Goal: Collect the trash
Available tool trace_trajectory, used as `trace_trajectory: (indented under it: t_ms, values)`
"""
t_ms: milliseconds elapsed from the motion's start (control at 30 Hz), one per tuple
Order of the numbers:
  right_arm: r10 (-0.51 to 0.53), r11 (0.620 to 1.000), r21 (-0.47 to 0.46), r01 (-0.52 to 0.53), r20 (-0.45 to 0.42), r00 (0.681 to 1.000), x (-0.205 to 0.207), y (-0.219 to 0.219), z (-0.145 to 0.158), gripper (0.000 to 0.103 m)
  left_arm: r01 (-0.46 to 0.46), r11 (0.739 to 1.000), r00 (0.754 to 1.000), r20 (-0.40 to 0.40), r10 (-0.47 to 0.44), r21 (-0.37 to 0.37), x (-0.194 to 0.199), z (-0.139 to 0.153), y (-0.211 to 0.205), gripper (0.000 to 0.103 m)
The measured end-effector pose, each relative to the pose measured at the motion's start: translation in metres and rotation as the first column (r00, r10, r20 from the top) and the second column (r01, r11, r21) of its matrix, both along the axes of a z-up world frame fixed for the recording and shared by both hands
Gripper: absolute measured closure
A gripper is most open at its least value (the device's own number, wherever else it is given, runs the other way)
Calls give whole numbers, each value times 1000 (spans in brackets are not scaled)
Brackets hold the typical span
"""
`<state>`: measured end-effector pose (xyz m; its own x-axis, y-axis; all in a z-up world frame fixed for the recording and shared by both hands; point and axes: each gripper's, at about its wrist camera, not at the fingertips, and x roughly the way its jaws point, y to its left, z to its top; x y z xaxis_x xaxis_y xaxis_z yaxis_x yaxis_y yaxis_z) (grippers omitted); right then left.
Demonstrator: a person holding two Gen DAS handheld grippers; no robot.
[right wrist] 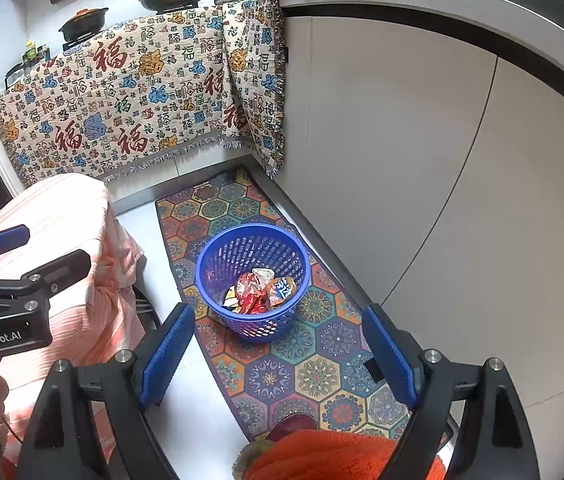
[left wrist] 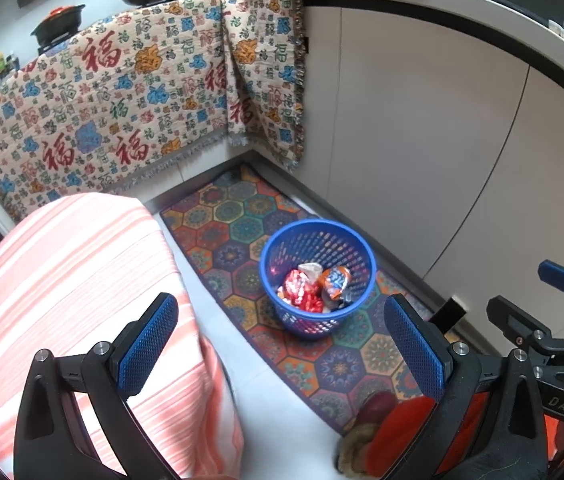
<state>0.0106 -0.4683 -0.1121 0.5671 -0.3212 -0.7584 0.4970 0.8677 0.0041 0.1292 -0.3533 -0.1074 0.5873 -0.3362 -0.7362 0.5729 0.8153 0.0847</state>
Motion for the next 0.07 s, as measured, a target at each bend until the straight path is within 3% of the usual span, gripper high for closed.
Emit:
trace_trajectory:
  t_ms: [67]
  values:
    - [-5,1000,1,5,0,1000,-1,2,0,16,7,1000,1000,9,-7,2,-2,1,0,1]
